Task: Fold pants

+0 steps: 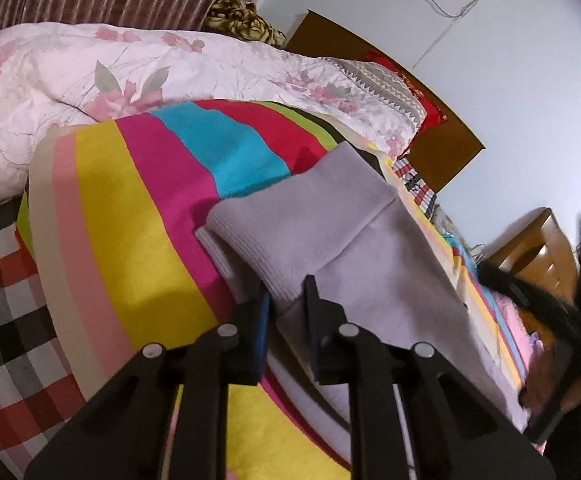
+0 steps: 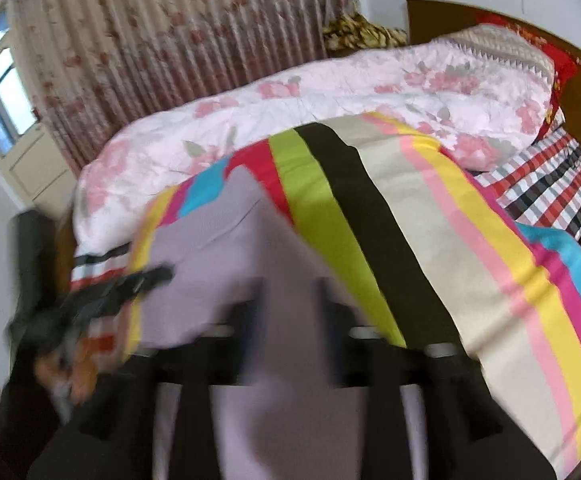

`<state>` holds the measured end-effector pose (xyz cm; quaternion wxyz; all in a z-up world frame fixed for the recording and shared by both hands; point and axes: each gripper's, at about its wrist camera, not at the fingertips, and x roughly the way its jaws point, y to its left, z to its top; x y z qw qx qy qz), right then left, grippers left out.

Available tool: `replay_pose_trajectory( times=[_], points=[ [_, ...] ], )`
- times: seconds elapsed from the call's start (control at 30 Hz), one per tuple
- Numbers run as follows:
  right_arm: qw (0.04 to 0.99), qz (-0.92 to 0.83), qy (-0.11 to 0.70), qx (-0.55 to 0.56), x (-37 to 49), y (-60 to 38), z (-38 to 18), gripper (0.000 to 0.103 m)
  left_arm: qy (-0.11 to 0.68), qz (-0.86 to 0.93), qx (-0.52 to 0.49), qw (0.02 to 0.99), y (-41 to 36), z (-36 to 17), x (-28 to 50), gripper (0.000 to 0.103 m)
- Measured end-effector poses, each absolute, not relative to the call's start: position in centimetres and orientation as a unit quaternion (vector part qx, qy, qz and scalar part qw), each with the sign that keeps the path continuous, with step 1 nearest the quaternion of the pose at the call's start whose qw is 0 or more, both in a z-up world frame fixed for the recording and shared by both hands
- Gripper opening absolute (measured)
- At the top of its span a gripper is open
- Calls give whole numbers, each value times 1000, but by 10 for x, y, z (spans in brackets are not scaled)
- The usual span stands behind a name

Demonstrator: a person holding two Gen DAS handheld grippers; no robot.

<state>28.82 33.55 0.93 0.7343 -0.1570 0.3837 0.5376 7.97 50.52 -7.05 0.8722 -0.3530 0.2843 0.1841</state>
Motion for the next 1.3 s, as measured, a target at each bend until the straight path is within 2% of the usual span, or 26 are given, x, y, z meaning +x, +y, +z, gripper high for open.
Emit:
replay_pose_trajectory(
  times=[0.03, 0.1, 0.17, 0.2, 0.23, 0.3, 0.37, 0.4, 0.47, 0.6, 0.67, 0.73, 0.8, 0.83, 0.87, 1.13, 1.3],
  points=[
    [738, 541, 371, -160, 276, 314, 13, 95, 283, 179, -356, 872, 506, -71, 79, 16],
    [743, 550, 341, -170, 250, 279, 18, 88, 274, 164, -372, 872, 507, -70, 73, 17],
    [747, 537, 326, -218, 218, 243, 14, 75, 266, 148, -383, 872, 507, -69, 69, 17],
    [749, 530, 323, -230, 207, 231, 12, 72, 266, 141, -385, 873, 506, -69, 69, 19],
    [745, 531, 328, -234, 193, 217, 7, 66, 267, 131, -388, 872, 505, -70, 70, 27],
    [743, 528, 335, -238, 174, 205, -1, 62, 269, 121, -399, 868, 503, -73, 73, 33],
    [742, 525, 327, -259, 160, 207, -8, 58, 272, 115, -408, 864, 501, -77, 77, 33],
    [741, 523, 322, -272, 153, 210, -11, 57, 276, 112, -412, 861, 501, -79, 79, 33],
    [740, 521, 310, -292, 138, 220, -16, 55, 283, 115, -410, 859, 499, -82, 82, 20],
    [740, 495, 270, -367, 110, 244, -31, 54, 287, 114, -405, 860, 498, -84, 83, 14],
    [750, 457, 239, -414, 100, 254, -42, 47, 289, 114, -403, 861, 497, -84, 83, 12],
    [755, 427, 216, -449, 95, 261, -52, 46, 289, 116, -403, 861, 496, -84, 84, 11],
    [761, 406, 196, -466, 93, 260, -59, 30, 289, 117, -403, 860, 496, -84, 85, 10],
    [768, 382, 180, -480, 92, 258, -62, 13, 290, 117, -401, 861, 496, -84, 84, 9],
    [776, 377, 171, -475, 93, 254, -61, 9, 292, 120, -394, 863, 495, -82, 85, 8],
    [786, 417, 151, -430, 79, 236, -18, 8, 277, 150, -333, 889, 484, -47, 75, 6],
    [747, 422, 179, -482, 73, 254, -76, 8, 304, 168, -360, 866, 491, -79, 79, 6]
  ],
)
